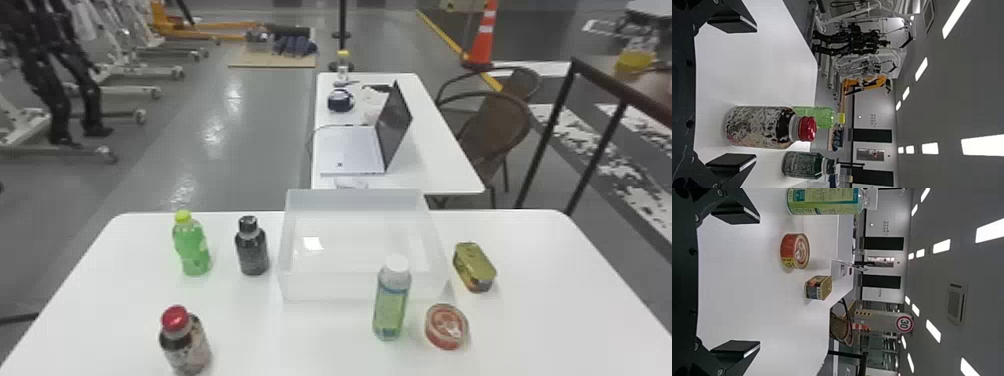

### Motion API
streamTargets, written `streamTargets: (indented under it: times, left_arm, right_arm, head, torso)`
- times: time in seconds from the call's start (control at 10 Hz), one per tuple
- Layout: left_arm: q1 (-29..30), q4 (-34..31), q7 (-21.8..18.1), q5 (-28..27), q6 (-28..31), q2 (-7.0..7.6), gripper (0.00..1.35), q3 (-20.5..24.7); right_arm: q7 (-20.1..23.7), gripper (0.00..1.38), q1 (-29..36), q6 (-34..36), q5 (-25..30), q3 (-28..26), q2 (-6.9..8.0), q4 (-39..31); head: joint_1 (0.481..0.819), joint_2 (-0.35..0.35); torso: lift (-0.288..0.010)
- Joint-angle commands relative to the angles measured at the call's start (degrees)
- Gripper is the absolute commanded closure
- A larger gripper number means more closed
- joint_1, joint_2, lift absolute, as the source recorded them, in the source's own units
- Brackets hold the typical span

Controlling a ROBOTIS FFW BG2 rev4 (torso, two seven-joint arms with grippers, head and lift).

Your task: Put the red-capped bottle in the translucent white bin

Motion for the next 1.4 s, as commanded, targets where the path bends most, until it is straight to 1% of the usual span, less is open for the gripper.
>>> streamTargets:
  times: [0.0,0.2,0.5,0.6,0.7,0.8,0.9,1.0,1.1,1.2,1.3]
  left_arm:
    - [0.0,0.09,-0.08,0.33,-0.08,0.18,0.14,0.0]
    - [-0.17,0.09,-0.26,0.68,0.1,0.62,0.14,-0.18]
    - [-0.09,0.09,-0.35,0.76,0.1,0.62,0.14,-0.18]
    - [-0.26,0.17,-0.7,0.85,0.18,0.62,0.14,-0.09]
    - [-0.61,0.44,-2.46,1.38,0.45,0.71,0.14,0.18]
    - [-1.58,0.79,-6.94,2.52,1.77,0.62,0.14,1.49]
    - [-3.42,1.4,-12.83,3.4,3.44,0.36,0.14,3.16]
    - [-4.92,1.67,-17.57,3.58,5.46,-0.52,0.15,4.92]
    - [-6.68,2.9,-23.73,3.75,7.04,-2.28,0.15,7.38]
    - [-8.43,4.04,-29.88,2.7,8.97,-4.83,0.15,10.2]
    - [-10.37,5.27,-35.68,0.59,10.47,-7.9,0.16,13.54]
  right_arm:
    - [0.0,0.17,0.0,0.0,0.0,0.0,0.0,0.09]
    - [0.0,0.17,-0.09,0.0,0.0,0.0,0.0,0.09]
    - [0.0,0.17,-0.09,0.0,0.0,0.0,0.0,0.09]
    - [0.0,0.17,-0.09,0.0,0.0,0.0,0.0,0.17]
    - [0.0,0.17,-0.09,0.0,-0.26,0.0,0.0,0.26]
    - [0.0,0.17,-0.09,0.0,-0.35,0.0,0.09,0.35]
    - [0.0,0.17,-0.17,0.0,-0.35,0.0,0.09,0.44]
    - [0.0,0.17,-0.35,0.0,-0.35,0.09,0.09,0.61]
    - [0.0,0.17,-0.35,0.0,-0.35,0.09,0.09,0.61]
    - [0.0,0.17,-0.44,0.0,-0.35,0.09,0.09,0.7]
    - [0.0,0.17,-0.53,0.0,-0.35,0.18,0.09,0.79]
  head:
    - [0.549,0.0]
    - [0.549,0.0]
    - [0.549,0.0]
    - [0.549,0.0]
    - [0.549,0.0]
    - [0.549,0.0]
    - [0.549,0.0]
    - [0.549,0.0]
    - [0.549,0.0]
    - [0.549,0.0]
    - [0.549,0.0]
  torso:
    - [-0.1]
    - [-0.1]
    - [-0.1]
    - [-0.1]
    - [-0.1]
    - [-0.1]
    - [-0.1]
    - [-0.1]
    - [-0.1]
    - [-0.1]
    - [-0.1]
